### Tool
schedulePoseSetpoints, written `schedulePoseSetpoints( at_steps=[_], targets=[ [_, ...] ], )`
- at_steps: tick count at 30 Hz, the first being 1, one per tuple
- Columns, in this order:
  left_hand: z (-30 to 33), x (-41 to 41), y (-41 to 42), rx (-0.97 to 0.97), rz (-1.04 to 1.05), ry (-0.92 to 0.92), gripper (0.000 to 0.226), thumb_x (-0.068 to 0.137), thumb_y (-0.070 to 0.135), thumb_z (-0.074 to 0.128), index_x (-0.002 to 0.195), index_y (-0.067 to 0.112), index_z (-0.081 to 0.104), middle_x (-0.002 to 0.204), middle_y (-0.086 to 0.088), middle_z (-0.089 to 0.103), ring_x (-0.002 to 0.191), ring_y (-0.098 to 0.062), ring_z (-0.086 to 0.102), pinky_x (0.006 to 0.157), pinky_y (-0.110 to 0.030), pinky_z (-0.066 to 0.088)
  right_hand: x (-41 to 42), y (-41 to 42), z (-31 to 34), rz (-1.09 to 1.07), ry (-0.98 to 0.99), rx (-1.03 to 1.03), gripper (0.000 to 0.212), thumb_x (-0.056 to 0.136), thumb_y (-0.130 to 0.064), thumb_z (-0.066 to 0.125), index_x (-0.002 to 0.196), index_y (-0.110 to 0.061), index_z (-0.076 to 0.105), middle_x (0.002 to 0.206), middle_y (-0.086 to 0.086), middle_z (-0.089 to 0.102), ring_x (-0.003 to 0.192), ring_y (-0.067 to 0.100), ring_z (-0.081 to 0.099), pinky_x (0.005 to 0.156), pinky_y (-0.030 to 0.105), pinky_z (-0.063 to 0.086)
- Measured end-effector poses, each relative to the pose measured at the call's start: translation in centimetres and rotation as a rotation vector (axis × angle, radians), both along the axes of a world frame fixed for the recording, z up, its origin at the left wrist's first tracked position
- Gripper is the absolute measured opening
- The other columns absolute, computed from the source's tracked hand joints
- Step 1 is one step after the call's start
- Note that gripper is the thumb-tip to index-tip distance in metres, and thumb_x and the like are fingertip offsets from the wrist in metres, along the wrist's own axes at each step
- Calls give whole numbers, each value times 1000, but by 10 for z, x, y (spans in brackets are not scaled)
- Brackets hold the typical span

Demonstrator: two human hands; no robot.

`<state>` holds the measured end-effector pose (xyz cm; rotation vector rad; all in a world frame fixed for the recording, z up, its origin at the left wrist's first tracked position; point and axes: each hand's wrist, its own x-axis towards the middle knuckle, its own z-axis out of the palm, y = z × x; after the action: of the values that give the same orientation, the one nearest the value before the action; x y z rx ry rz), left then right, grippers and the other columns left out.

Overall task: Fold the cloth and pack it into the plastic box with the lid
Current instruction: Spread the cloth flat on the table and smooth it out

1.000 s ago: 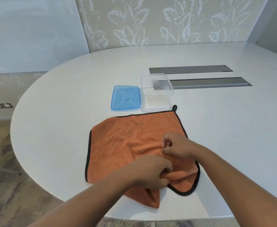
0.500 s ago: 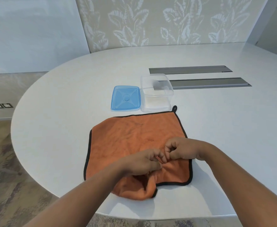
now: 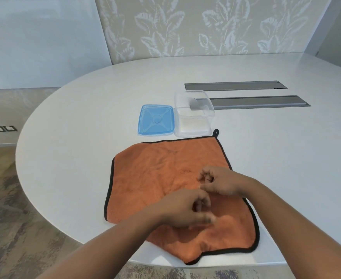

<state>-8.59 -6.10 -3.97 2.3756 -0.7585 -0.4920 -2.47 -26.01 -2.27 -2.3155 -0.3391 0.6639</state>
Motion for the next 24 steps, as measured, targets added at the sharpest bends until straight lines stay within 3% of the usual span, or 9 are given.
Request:
schedulePoseSetpoints(
  at_steps=[3, 6, 8, 10, 15, 17, 20, 22, 24],
  targets=[
    [-10, 10, 15, -36, 272, -276, 26, 91, 53, 60, 104, 31, 64, 99, 11, 62, 91, -12, 58, 83, -39, 50, -1, 9, -11, -64, -253, -165, 49, 101, -44, 55, 147, -30, 45, 97, -11, 64, 94, 18, 61, 79, 29, 47],
    [-22, 21, 33, 275, 552, -379, 65, 87, 77, 40, 136, 36, 52, 151, 1, 46, 138, -29, 40, 113, -50, 33, 1, 11, -18, -105, -334, -335, 58, 102, -53, 40, 157, -37, 27, 141, 1, 61, 125, 30, 58, 97, 41, 48],
    [-25, 29, 45, 386, 610, -278, 95, 76, 97, 21, 152, 42, 34, 170, 1, 22, 154, -35, 16, 118, -59, 12, 5, 10, -20, -102, -333, -421, 53, 101, -54, 38, 150, -35, 33, 140, 3, 62, 123, 31, 59, 95, 44, 50],
    [-29, 38, 56, 414, 585, -234, 113, 67, 105, 10, 160, 43, 18, 174, 3, 8, 158, -33, 3, 120, -62, 2, 8, 9, -19, -109, -326, -475, 53, 100, -55, 39, 147, -32, 35, 134, 3, 64, 119, 31, 60, 90, 43, 51],
    [-37, 59, 74, 421, 442, -225, 112, 67, 106, 9, 161, 47, -2, 173, 12, -7, 159, -23, -12, 122, -60, -9, 10, 7, -18, -129, -320, -548, 63, 100, -59, 37, 155, -28, 33, 131, 4, 63, 118, 29, 59, 83, 40, 47],
    [-36, 66, 79, 410, 395, -231, 109, 69, 105, 10, 161, 48, -3, 172, 13, -8, 159, -20, -13, 122, -58, -11, 9, 7, -18, -129, -343, -575, 59, 99, -59, 37, 148, -28, 42, 125, 3, 65, 111, 27, 61, 79, 38, 46],
    [-35, 75, 85, 385, 335, -228, 103, 74, 102, 9, 161, 47, 2, 172, 15, -6, 159, -16, -11, 124, -55, -9, 11, 8, -20, -167, -416, -561, 36, 94, -62, 38, 101, -31, 55, 102, -3, 67, 89, 23, 62, 69, 36, 45],
    [-31, 79, 90, 302, 328, -230, 97, 79, 97, 12, 161, 45, 17, 172, 16, 7, 159, -13, 0, 126, -49, -3, 11, 7, -24, -231, -512, -537, 35, 93, -63, 38, 85, -30, 48, 86, -7, 63, 77, 20, 60, 64, 34, 44],
    [-27, 81, 94, 103, 400, -246, 83, 89, 84, 29, 153, 35, 46, 164, 11, 36, 154, -16, 27, 124, -40, 16, 10, 5, -32, -304, -631, -473, 35, 92, -61, 38, 79, -29, 43, 72, -11, 58, 64, 15, 56, 56, 32, 40]
  ],
)
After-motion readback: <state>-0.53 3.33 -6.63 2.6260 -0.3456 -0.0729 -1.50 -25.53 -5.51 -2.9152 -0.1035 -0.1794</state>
